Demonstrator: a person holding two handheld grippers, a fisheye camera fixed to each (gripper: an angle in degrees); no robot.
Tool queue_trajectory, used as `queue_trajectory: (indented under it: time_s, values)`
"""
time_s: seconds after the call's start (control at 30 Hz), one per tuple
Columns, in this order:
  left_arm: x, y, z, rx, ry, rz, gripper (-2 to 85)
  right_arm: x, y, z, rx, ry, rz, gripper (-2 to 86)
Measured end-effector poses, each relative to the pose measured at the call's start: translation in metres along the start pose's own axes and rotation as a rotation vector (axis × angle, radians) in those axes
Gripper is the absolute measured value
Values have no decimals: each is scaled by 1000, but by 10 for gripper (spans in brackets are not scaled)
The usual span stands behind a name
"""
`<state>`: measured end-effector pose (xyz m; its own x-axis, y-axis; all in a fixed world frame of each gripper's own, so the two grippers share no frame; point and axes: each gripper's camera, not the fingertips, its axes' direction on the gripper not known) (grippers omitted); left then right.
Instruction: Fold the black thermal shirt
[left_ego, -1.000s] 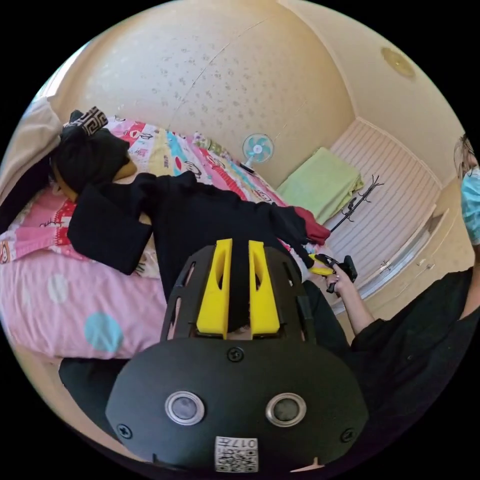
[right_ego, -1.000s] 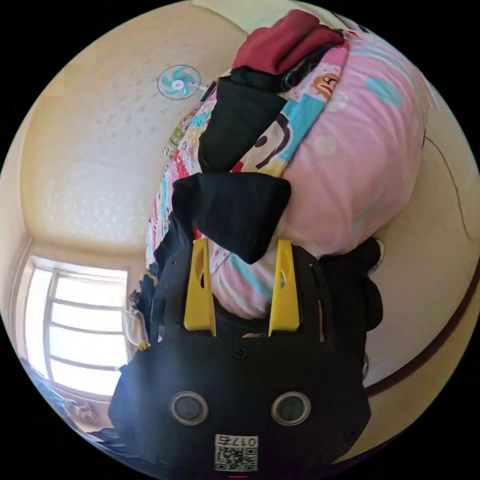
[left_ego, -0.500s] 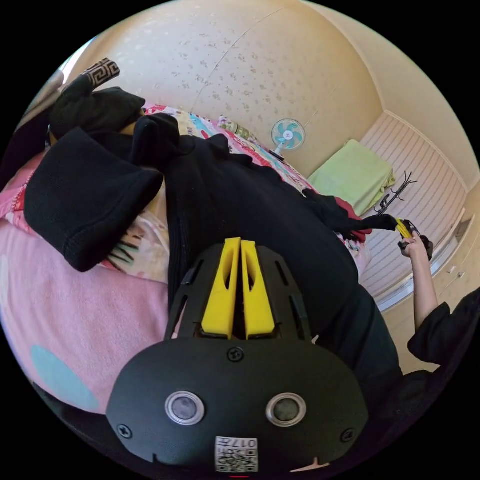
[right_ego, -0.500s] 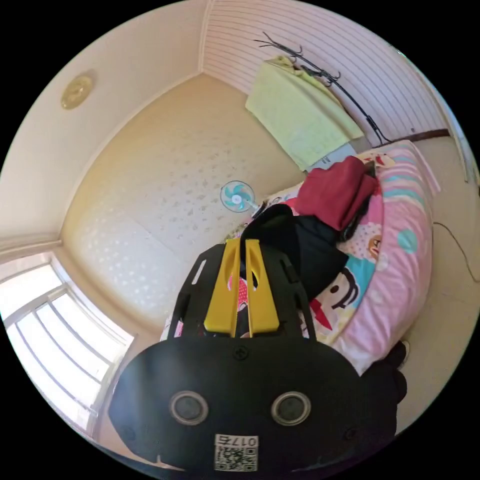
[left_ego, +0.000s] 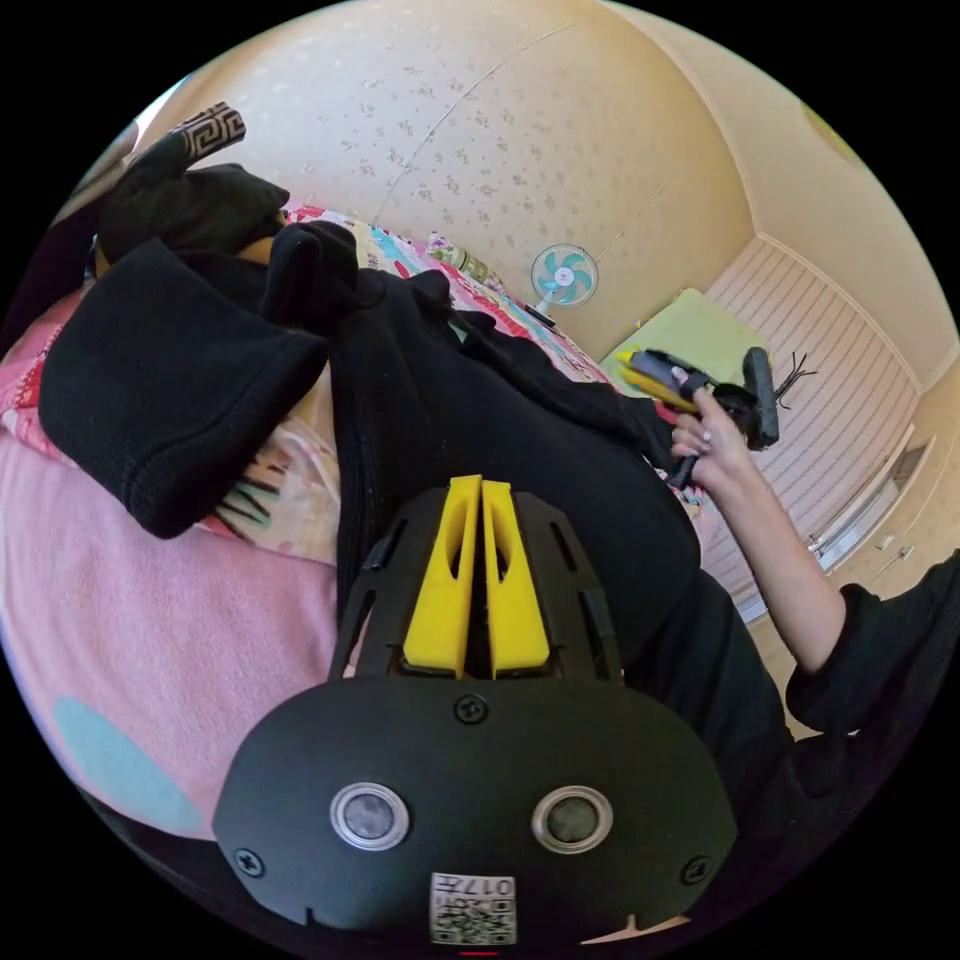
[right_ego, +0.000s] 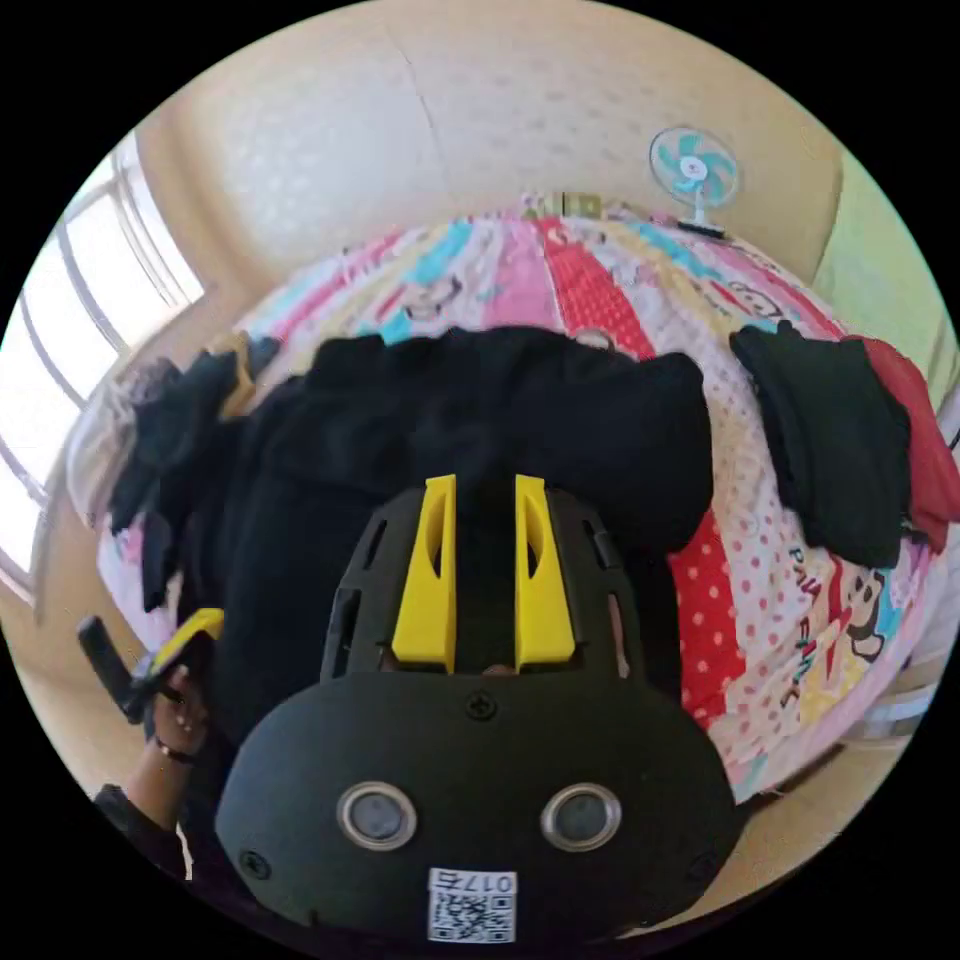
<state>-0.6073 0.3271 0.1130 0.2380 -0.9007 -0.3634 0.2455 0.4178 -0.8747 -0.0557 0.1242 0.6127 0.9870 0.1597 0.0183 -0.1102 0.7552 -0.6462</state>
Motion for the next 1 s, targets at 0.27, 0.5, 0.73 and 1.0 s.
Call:
queue_trajectory:
  time_s: [0.27, 0.5, 0.73, 1.0]
  values:
    - [26, -10, -24, -60, 71, 41, 101, 17, 7, 0, 67, -81, -15, 77]
    - [50, -21, -63, -91, -652, 252, 155, 84, 23, 8, 147, -433, 91, 64]
    - [4, -70, -105, -233, -442, -74, 35, 180, 78, 29, 470, -1056, 259, 17]
    - [206, -220, -149, 325, 195, 180, 30, 179, 72, 34, 452, -999, 174, 13]
